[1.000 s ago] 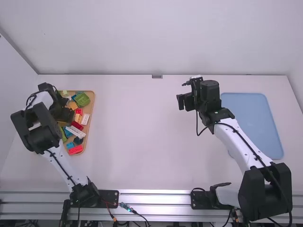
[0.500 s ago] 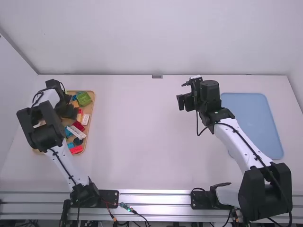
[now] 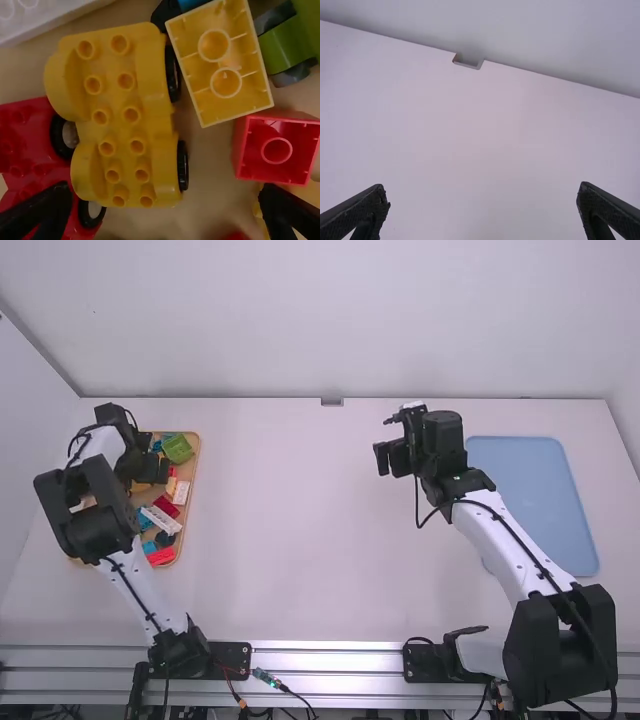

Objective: Assemble lego blocks to make yellow taxi

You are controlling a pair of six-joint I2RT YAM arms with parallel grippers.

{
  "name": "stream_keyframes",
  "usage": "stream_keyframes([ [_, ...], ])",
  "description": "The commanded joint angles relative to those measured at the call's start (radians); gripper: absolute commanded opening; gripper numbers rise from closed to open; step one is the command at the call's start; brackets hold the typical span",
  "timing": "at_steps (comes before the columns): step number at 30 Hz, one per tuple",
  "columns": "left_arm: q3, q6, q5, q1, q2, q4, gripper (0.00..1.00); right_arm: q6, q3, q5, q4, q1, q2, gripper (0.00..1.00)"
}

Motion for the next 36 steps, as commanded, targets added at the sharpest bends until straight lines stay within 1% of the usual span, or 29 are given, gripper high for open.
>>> stream_keyframes([
  [1,0.008,-0.025,0.015,-0.002,-0.04,-0.003,0.99,0.0,0.031,0.002,-0.005,-0.003,0.002,0.99],
  [5,0.005,-0.026,0.015,0.001,-0.04,0.0,0.89,0.0,0.031,0.002,-0.004,-0.003,0.002,0.99],
  [10,-0.014,-0.051,-0.044,0.015,-0.04,0.036,0.89,0.0,0.031,0.001,-0.004,-0.003,0.002,0.99],
  [15,-0.042,-0.05,-0.007,0.023,-0.04,0.09,0.91,0.0,0.031,0.0,-0.004,-0.003,0.002,0.99],
  [22,-0.056,-0.06,-0.003,0.029,-0.04,0.104,0.87,0.001,0.031,0.0,-0.001,-0.002,0.002,0.99],
  [24,-0.056,-0.069,-0.001,0.026,-0.04,0.104,0.84,0.0,0.031,-0.002,0.001,-0.003,0.002,0.99],
  [28,-0.057,-0.062,0.057,0.026,-0.04,0.101,0.81,0.001,0.031,-0.002,0.002,-0.003,0.002,0.99],
  [36,-0.058,-0.071,0.066,0.026,-0.04,0.103,0.81,0.0,0.031,-0.002,-0.005,-0.002,0.002,0.99],
])
